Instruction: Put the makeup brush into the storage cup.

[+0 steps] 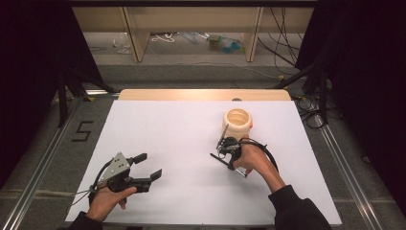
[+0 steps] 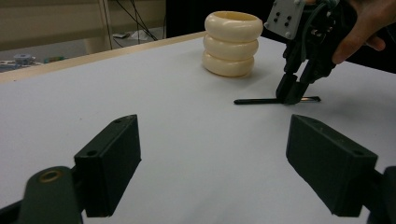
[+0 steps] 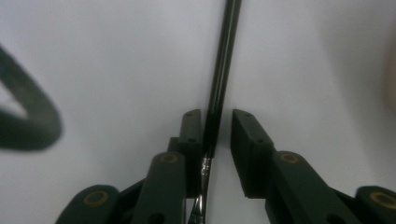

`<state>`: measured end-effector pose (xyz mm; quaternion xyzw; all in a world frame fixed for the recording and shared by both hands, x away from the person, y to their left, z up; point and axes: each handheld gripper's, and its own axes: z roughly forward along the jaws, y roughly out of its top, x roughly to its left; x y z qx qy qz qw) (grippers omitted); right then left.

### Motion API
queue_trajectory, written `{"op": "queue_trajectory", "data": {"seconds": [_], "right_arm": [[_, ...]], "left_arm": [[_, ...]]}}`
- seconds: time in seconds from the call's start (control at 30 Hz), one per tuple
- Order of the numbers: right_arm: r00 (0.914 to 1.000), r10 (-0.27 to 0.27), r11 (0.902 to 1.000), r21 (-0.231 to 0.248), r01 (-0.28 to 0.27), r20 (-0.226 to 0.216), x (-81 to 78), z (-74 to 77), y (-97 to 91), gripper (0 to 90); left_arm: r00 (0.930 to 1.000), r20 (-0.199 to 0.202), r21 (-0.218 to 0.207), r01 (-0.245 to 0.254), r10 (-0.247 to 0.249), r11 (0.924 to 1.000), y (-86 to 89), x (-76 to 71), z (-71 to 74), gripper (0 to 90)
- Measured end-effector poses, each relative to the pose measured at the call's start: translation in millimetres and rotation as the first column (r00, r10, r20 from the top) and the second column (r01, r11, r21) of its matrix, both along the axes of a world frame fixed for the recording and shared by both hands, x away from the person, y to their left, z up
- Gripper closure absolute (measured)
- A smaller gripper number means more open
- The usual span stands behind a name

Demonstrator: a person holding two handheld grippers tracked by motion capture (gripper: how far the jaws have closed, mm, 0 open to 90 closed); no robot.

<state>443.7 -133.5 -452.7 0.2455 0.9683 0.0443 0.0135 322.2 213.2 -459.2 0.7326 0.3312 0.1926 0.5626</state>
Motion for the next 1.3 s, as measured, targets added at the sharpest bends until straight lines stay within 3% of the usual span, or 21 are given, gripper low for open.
{"op": "queue_trajectory", "data": {"seconds": [0.4, 0.6, 0.7, 0.9, 1.13, 1.2, 1.27, 1.3], "right_arm": [[0.9994, -0.004, 1.0, 0.004, 0.004, -0.033, 7.1, -1.6, -0.2, 83.3], [0.9992, 0.039, 0.9983, -0.042, -0.039, 0.0, 5.5, -1.5, 3.6, 83.6], [0.9989, 0.046, 0.9985, -0.029, -0.046, -0.005, 5.5, -1.1, 2.1, 83.9], [0.9978, 0.063, 0.9977, -0.028, -0.063, 0.02, 2.9, 1.8, 2.5, 84.1], [0.9875, 0.134, 0.9896, 0.04, -0.138, 0.082, -8.2, 22.9, 0.7, 84.1], [0.9898, 0.117, 0.9913, 0.051, -0.121, 0.081, -14.8, 27.3, 2.1, 84.1], [0.9835, 0.15, 0.9871, 0.042, -0.155, 0.101, -18.3, 30.5, 1.6, 84.1], [0.9856, 0.136, 0.9885, 0.053, -0.142, 0.101, -22.5, 32.6, 2.7, 84.1]], "left_arm": [[1.0, -0.003, 0.005, -0.001, 0.001, 1.0, -0.1, 0.6, -0.6, 17.8], [1.0, 0.005, 0.009, 0.007, -0.007, 0.9999, 0.5, 0.9, -0.2, 17.8], [0.9999, -0.008, -0.003, -0.006, 0.006, 1.0, 0.4, 0.5, -0.9, 17.8], [1.0, 0.009, 0.02, -0.004, 0.004, 0.9998, 0.9, 0.6, -0.5, 17.7], [1.0, -0.001, 0.018, 0.007, -0.007, 0.9998, -1.2, 1.2, -1.7, 16.9], [0.9998, -0.002, 0.022, 0.02, -0.02, 0.9996, -2.8, 0.9, -2.5, 16.9], [0.9996, -0.007, 0.03, 0.027, -0.026, 0.9992, -4.4, -0.1, -2.6, 16.8], [0.9993, -0.004, 0.036, 0.037, -0.037, 0.9987, -4.8, -0.3, -2.4, 16.7]]}}
